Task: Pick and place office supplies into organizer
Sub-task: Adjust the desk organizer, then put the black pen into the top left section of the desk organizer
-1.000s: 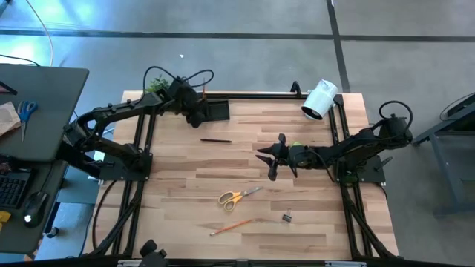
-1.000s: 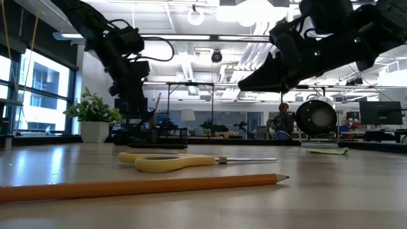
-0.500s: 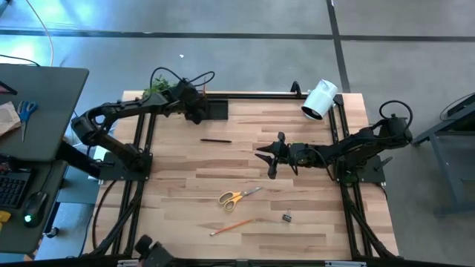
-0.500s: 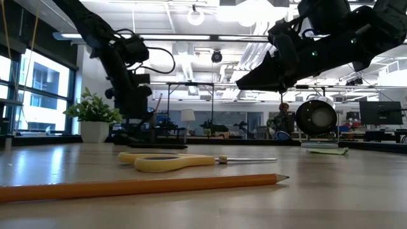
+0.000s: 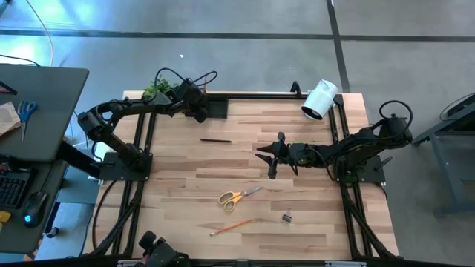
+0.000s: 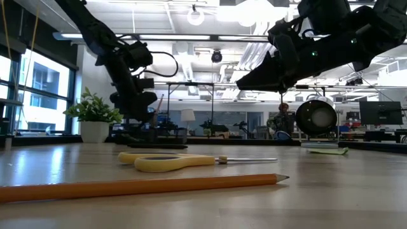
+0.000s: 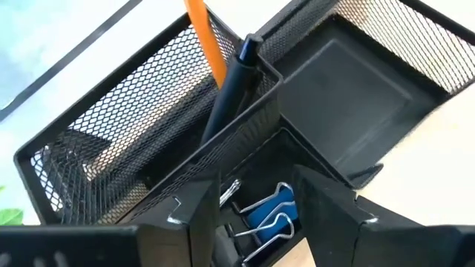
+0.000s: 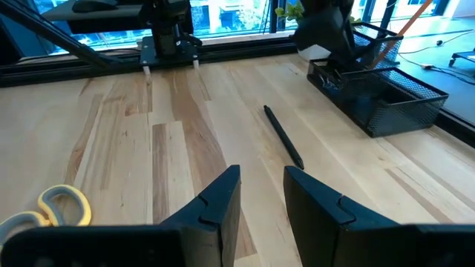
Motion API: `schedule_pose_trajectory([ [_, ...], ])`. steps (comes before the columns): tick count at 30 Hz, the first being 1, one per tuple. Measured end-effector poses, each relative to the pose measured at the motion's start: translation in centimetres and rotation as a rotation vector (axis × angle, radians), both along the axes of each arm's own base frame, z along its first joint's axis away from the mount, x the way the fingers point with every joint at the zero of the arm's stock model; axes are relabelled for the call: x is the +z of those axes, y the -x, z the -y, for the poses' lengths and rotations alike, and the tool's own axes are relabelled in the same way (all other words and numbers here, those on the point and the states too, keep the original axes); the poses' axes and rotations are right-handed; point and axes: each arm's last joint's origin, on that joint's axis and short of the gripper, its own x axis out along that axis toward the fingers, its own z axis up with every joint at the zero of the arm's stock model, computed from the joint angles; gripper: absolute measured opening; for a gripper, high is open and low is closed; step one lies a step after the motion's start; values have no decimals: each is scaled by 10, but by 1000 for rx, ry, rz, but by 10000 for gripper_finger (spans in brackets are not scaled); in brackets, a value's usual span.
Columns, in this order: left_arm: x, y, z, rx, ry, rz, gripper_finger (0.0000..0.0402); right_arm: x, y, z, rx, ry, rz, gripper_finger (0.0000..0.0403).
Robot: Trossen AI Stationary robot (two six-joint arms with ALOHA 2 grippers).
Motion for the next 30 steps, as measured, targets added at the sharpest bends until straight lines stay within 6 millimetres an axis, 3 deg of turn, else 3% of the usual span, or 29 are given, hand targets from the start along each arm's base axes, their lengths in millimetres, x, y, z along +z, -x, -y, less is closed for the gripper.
schedule_pose_trajectory([
  [19, 1, -1, -1, 9, 2, 39, 159, 0, 0, 0, 0, 0, 0, 99],
  [30, 4, 0, 5, -80, 68, 54, 159, -4, 1, 0, 0, 3, -42, 99],
])
